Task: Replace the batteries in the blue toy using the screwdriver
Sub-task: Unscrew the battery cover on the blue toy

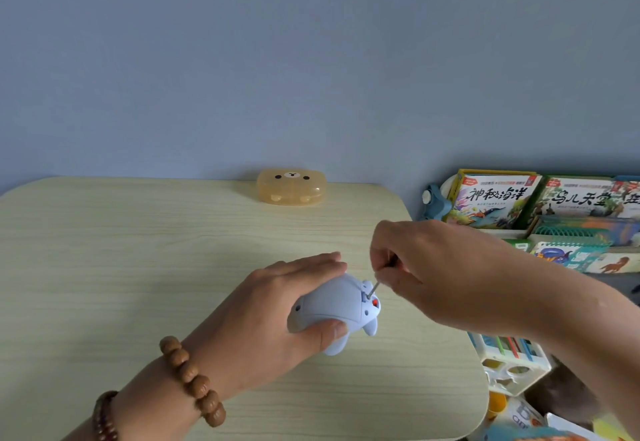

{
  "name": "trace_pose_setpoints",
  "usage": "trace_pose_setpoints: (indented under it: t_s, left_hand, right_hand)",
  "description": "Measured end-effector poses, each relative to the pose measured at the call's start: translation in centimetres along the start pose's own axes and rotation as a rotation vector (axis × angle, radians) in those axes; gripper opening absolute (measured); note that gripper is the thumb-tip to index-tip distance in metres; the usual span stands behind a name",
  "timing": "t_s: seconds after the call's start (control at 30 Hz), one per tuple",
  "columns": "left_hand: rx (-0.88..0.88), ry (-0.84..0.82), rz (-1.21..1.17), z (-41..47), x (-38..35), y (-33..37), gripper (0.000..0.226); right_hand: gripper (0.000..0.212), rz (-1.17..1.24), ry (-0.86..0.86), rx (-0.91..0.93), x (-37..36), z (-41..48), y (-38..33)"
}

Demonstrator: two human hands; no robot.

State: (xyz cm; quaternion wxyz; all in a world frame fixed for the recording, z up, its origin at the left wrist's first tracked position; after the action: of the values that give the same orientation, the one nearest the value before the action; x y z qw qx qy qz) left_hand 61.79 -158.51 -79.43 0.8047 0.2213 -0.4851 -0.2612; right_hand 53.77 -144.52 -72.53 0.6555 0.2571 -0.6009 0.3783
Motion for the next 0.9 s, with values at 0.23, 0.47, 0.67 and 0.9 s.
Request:
trace_pose_setpoints:
  t_s: [0.23,0.47,0.67,0.9]
  left_hand:
    - [-0.011,-0.005,0.016,0.0,0.0,0.0,0.068]
    - [-0.008,0.002,0.008,0.1,0.1,-0.1,0.067]
    - [-0.030,-0.006,0.038,-0.1,-0.1,0.0,0.067]
    - [-0.019,0.002,-0.001,0.0,0.0,-0.3,0.063]
  right_hand:
    - [0.052,-0.280,0.037,0.072,-0.3,0.5,-0.5]
    - [0.013,-0.088,0.017,0.030,-0.1,-0.3,0.2]
    - [0.039,-0.188,0.090,0.018,-0.7,0.2,-0.1]
    - [0.014,0.022,0.008,-0.042,-0.6,-0.5,0.3]
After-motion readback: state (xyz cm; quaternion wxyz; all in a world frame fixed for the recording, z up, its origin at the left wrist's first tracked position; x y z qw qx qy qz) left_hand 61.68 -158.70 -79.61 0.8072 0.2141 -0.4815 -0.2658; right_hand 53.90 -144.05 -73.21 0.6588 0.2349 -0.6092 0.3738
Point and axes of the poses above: each hand's wrist, its own z-axis towards the middle knuckle, its own x-axis out of the back of the hand, y = z × x, the point moved 7 cm from there along z, towards the middle knuckle, and after that the axes turned 10 degrees about y, right-handed, at the moved point
